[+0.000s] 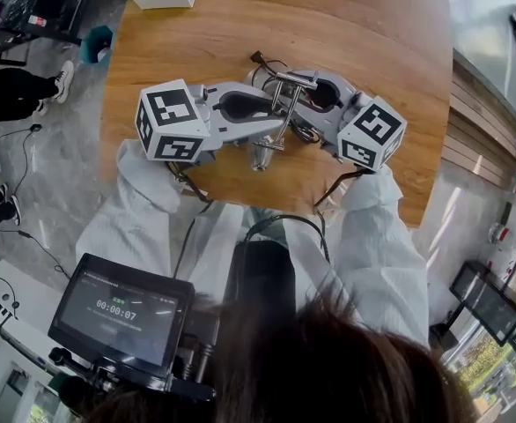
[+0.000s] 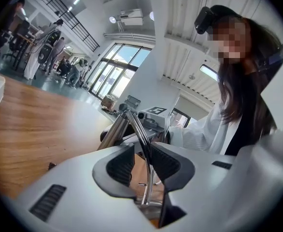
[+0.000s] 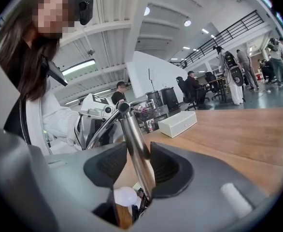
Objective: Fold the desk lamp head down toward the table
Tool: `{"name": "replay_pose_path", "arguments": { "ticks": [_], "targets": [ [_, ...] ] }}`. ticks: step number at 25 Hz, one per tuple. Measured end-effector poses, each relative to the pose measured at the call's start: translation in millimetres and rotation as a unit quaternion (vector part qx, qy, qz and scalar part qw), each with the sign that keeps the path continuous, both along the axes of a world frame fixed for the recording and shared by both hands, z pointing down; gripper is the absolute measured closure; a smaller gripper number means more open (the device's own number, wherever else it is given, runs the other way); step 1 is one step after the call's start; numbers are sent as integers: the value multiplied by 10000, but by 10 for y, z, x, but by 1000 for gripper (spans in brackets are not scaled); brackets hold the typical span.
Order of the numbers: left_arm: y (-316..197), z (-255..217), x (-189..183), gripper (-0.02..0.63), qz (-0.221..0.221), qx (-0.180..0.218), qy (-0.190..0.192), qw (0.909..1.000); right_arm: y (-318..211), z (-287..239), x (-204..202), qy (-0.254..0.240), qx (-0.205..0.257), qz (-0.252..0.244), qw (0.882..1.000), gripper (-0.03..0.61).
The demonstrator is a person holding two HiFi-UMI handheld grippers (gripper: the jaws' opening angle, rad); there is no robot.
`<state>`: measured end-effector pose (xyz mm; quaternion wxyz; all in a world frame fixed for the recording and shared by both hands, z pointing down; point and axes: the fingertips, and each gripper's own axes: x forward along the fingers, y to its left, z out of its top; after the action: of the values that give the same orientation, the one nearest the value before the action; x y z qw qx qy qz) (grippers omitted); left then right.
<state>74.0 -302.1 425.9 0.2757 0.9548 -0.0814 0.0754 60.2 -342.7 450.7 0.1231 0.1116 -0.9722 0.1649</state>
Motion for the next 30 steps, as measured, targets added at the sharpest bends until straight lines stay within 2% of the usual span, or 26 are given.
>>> {"name": "replay_pose_path", "arguments": {
  "ticks": [2, 7, 11, 14, 16, 18, 19, 20, 22, 23, 24, 26, 28, 30],
  "targets": [
    [-15, 12, 3, 514, 35, -70, 94, 9999, -7, -1, 4, 34, 33, 32, 10000, 437],
    [-31, -7, -11, 514, -46, -59, 61, 10000, -21, -15, -6, 57, -9, 119, 9999, 437],
    [27, 54, -52, 514, -226, -458, 77, 9987, -20, 34, 87, -223, -502, 712, 9959, 433],
    [88, 23, -220, 514, -733, -664, 293, 9947, -8, 141, 398, -149, -769, 1650, 9832, 443],
    [103, -128, -354, 514, -1194, -698, 659, 9882, 36, 162, 635, -283, -1147, 2180, 9688, 443],
    [144, -357, -416, 514, -1617, -540, 910, 9811, 125, 12, 812, -625, -1389, 2527, 9555, 443],
    [165, -478, -432, 515, -1869, -409, 916, 9772, 173, -116, 876, -749, -1361, 2688, 9506, 451],
    [174, -597, -447, 515, -2157, -272, 868, 9722, 217, -258, 921, -818, -1260, 2842, 9469, 461],
    [144, -797, -486, 582, -2765, 4, 690, 9585, 272, -542, 937, -871, -947, 3082, 9426, 531],
    [115, -872, -499, 612, -3014, 128, 594, 9515, 288, -676, 901, -906, -763, 3134, 9422, 564],
    [90, -937, -498, 612, -3192, 239, 521, 9460, 308, -800, 839, -950, -572, 3133, 9432, 577],
    [61, -1057, -459, 612, -3417, 481, 445, 9375, 368, -1004, 681, -942, -154, 3065, 9471, 577],
    [54, -1158, -410, 612, -3630, 830, 300, 9276, 435, -1152, 540, -691, 375, 3066, 9486, 577],
    [72, -1222, -346, 612, -3747, 1225, 50, 9190, 495, -1262, 436, -370, 902, 3117, 9452, 577]
  ]
}}
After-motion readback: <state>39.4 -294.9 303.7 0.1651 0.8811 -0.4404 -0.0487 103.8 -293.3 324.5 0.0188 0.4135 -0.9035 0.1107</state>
